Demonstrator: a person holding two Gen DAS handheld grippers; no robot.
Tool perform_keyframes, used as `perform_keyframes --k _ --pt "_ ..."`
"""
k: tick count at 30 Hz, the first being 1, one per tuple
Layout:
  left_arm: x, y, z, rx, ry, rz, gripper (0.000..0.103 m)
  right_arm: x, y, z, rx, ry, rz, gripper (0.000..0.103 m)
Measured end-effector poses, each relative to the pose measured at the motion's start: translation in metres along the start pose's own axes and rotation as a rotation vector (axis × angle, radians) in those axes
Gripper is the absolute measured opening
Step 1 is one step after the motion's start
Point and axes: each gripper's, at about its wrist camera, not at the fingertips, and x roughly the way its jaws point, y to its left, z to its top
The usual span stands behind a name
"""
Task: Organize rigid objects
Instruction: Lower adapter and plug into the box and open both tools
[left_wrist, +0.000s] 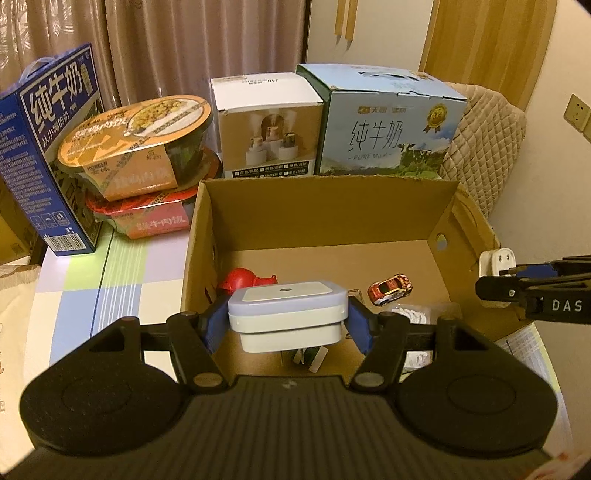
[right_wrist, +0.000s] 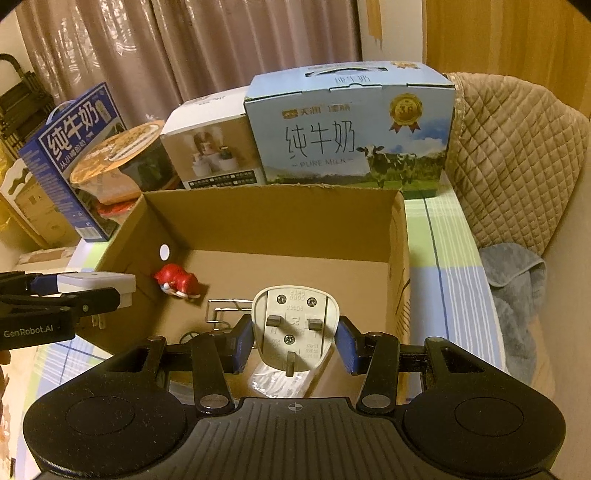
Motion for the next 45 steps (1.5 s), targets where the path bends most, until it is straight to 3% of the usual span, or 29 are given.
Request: perform_keyframes --k 38,41,45 --pt "0.035 0.003 -0.009 -0.025 0.03 0.018 0.062 0.022 -0.008 -0.007 0.037 0.02 -0.009 0.044" --pt "0.035 0.003 -0.009 -0.027 0.017 0.034 0.069 0.023 -0.009 -0.008 0.042 0.021 -0.008 0.044" --pt "0.029 0.005 -0.006 -0.035 -0.004 0.04 0.069 0.022 -0.011 -0.009 0.048 0.017 -0.006 0.044"
